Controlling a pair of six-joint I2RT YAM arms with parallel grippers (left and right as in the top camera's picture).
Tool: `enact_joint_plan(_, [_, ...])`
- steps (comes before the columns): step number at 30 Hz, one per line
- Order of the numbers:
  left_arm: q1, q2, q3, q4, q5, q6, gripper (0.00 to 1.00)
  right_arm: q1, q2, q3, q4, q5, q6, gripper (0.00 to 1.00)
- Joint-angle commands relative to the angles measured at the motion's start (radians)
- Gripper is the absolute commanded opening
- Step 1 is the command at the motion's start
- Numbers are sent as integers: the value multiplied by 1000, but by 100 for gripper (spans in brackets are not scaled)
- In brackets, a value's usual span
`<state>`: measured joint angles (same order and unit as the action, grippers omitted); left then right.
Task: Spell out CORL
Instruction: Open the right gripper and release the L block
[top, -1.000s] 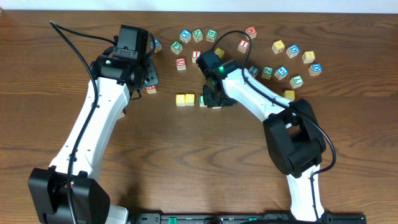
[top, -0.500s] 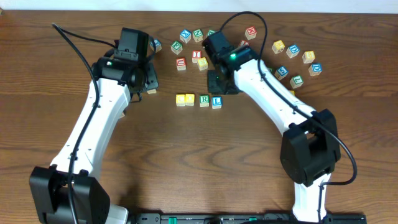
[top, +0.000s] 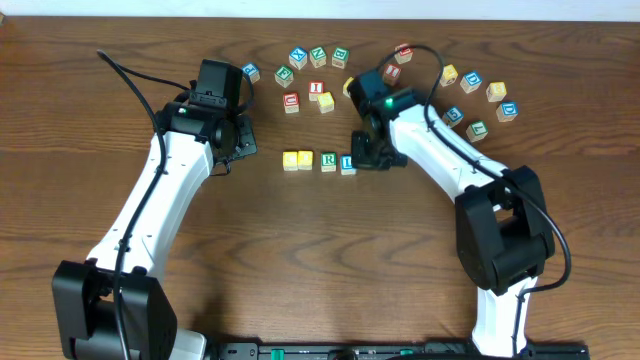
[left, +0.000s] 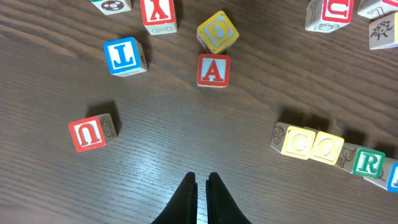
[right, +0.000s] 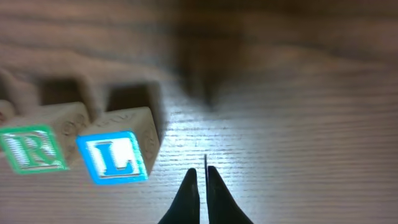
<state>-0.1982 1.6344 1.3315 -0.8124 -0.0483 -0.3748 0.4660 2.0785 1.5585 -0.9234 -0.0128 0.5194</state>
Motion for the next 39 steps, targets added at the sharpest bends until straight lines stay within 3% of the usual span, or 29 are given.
enact_joint_plan(1, [0, 12, -7, 3, 11, -4, 8, 10, -6, -49, 32, -42, 24, 1])
enact_joint_plan(39, [0, 13, -6, 32, 11, -4, 8, 66, -6, -115, 203, -91, 34, 2])
